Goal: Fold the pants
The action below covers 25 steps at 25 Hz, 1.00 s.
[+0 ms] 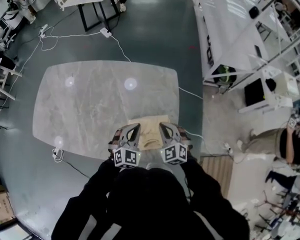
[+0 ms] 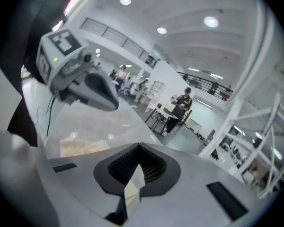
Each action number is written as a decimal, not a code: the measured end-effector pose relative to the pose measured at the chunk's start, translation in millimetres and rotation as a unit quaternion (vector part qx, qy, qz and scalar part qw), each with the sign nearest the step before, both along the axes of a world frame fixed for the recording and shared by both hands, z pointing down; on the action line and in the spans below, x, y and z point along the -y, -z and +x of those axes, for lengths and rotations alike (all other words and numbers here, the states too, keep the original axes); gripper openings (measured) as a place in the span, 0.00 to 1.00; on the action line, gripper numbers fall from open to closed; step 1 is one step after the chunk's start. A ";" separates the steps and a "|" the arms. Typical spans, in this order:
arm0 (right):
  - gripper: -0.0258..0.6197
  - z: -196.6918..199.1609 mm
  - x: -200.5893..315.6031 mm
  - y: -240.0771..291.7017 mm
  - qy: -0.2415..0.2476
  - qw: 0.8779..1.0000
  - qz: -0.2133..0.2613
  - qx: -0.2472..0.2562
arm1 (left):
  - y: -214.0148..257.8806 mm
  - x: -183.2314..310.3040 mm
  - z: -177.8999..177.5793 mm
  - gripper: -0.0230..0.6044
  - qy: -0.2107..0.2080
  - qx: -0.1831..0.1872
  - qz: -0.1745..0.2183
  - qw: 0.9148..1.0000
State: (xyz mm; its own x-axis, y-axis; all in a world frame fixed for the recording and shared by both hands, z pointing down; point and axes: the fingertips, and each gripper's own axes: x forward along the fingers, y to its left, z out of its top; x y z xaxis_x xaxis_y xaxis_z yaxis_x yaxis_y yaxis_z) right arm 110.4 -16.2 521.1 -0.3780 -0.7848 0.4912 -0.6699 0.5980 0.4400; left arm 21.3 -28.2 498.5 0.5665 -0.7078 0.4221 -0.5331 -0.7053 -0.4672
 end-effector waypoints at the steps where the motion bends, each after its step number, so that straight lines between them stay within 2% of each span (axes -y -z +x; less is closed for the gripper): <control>1: 0.04 0.5 7.8 20.2 -0.026 0.999 -0.001 0.048 | 13.2 7.0 -0.2 0.04 0.020 -0.036 -0.010 0.999; 4: 0.04 5.4 28.1 73.4 -0.094 0.979 0.003 0.182 | 56.6 28.6 -5.4 0.04 0.067 -0.126 -0.030 0.989; 6: 0.04 11.0 38.9 106.1 -0.120 0.964 0.016 0.235 | 82.7 42.7 -8.0 0.04 0.086 -0.170 -0.037 0.981; 9: 0.04 21.5 47.4 139.9 -0.149 0.946 0.044 0.283 | 106.8 55.6 -9.1 0.04 0.106 -0.216 -0.053 0.969; 13: 0.04 32.5 52.0 156.8 -0.172 0.932 0.064 0.314 | 134.4 62.4 -7.4 0.04 0.114 -0.268 -0.076 0.954; 17: 0.04 37.0 54.2 168.1 -0.186 0.923 0.063 0.331 | 153.8 60.9 -5.4 0.04 0.114 -0.287 -0.076 0.948; 20: 0.04 41.1 56.2 172.1 -0.185 0.921 0.068 0.336 | 162.3 58.6 -5.5 0.04 0.116 -0.295 -0.074 0.945; 25: 0.04 40.4 60.2 180.0 -0.185 0.917 0.067 0.346 | 164.4 57.0 -5.2 0.04 0.109 -0.295 -0.072 0.947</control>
State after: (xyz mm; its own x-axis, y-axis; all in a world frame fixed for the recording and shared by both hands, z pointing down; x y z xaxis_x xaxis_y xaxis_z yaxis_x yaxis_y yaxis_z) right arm 150.9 -76.4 341.1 -0.2582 -0.9582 0.1234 -0.9628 0.2447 -0.1149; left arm 16.1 -85.2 334.1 0.5804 -0.7943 0.1795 -0.8117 -0.5819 0.0496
